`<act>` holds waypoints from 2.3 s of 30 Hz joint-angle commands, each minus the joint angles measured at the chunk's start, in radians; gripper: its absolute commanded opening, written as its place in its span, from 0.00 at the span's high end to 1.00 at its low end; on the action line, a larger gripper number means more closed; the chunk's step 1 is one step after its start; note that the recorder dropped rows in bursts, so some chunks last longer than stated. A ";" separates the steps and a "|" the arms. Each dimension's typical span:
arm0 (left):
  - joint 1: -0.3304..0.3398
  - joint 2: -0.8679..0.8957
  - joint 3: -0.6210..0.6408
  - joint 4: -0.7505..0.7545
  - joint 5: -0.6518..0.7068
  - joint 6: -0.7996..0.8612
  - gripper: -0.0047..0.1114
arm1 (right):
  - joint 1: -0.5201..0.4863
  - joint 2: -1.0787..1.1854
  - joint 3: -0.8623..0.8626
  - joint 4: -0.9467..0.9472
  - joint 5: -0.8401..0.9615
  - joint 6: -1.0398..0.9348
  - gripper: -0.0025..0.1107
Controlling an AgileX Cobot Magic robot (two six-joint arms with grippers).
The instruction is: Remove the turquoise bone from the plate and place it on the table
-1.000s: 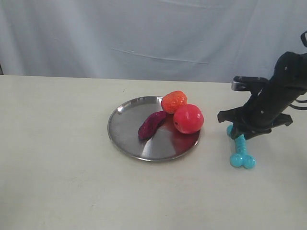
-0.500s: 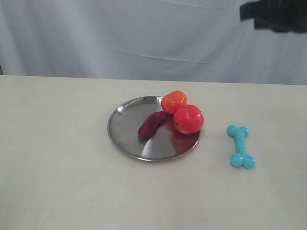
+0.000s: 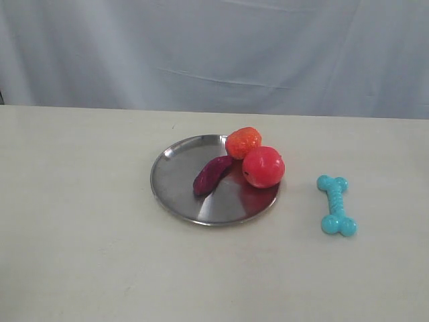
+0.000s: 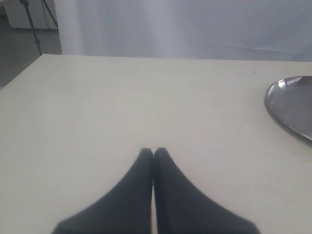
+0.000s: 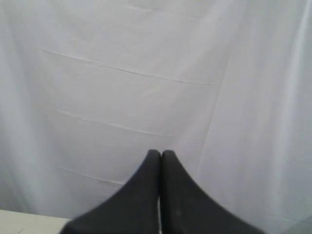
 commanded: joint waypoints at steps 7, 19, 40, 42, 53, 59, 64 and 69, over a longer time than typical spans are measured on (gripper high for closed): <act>-0.008 -0.001 0.003 -0.001 -0.005 -0.004 0.96 | 0.005 -0.266 0.224 -0.029 -0.010 0.116 0.98; -0.008 -0.001 0.003 -0.001 -0.005 -0.004 0.96 | 0.005 -0.366 0.261 -0.029 0.004 0.118 0.98; -0.008 -0.001 0.003 -0.001 -0.005 -0.004 0.96 | 0.005 -0.366 0.261 0.163 0.010 -0.290 0.98; -0.008 -0.001 0.003 -0.001 -0.005 -0.004 0.96 | 0.005 -0.366 0.261 0.277 0.020 -0.475 0.98; -0.008 -0.001 0.003 -0.001 -0.005 -0.004 0.96 | 0.002 -0.409 0.280 0.389 0.034 -0.501 0.98; -0.008 -0.001 0.003 -0.001 -0.005 -0.004 0.96 | -0.077 -0.515 0.410 0.394 -0.038 -0.368 0.98; -0.008 -0.001 0.003 -0.001 -0.005 -0.004 0.96 | -0.137 -0.571 0.503 0.424 -0.070 -0.308 0.98; -0.008 -0.001 0.003 -0.001 -0.005 -0.004 0.96 | -0.160 -0.600 0.550 0.470 -0.072 -0.410 0.98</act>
